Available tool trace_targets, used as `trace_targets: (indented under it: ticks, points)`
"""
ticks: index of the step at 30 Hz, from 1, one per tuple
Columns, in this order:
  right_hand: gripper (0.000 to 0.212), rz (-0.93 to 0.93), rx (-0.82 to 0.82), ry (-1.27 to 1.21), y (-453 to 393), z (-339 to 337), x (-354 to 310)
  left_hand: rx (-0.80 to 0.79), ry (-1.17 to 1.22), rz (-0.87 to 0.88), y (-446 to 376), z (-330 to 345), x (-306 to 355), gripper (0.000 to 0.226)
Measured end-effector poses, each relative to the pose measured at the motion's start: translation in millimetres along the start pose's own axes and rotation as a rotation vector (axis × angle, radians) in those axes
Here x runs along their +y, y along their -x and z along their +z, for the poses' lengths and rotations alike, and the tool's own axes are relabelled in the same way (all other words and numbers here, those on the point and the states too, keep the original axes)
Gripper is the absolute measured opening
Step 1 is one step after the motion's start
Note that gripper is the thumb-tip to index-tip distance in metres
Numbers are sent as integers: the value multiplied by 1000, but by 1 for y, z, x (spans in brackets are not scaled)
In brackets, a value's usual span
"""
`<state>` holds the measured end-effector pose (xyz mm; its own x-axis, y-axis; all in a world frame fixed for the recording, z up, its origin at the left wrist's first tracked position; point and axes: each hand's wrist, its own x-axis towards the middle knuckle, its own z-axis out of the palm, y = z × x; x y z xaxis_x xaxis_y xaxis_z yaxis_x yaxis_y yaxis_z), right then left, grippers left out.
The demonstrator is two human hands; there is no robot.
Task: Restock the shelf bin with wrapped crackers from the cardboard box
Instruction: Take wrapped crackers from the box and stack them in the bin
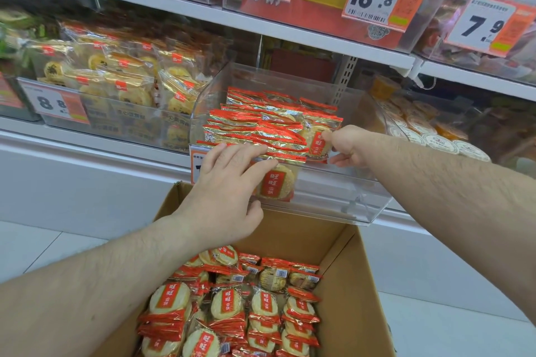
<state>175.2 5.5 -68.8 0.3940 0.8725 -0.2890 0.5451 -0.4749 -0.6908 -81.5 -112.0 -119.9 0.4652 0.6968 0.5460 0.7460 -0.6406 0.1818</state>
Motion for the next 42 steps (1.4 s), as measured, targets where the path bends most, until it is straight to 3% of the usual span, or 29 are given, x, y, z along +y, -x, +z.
trace_targets:
  ticks: [12,24,26,29,32,35,38,42]
  points:
    - [36,32,-89,-20,1,3,-7,-23,9,-8,-1,1,1,59]
    - [65,68,-91,89,26,-2,-13,16,37,31,-3,-4,7,57]
    - [54,16,-8,120,41,-3,-17,66,64,66,-3,-6,11,53]
    - [20,-317,348,242,70,-4,-16,96,145,164,1,-8,13,46]
    - [4,-817,576,203,118,11,-1,-66,192,183,10,-6,13,44]
    - [7,-1142,512,56,153,49,32,-418,140,98,18,-1,11,44]
    - [7,-1106,269,104,155,98,76,-772,58,-2,24,11,-1,47]
    - [10,-617,-55,367,116,161,133,-939,38,-101,30,19,-19,48]
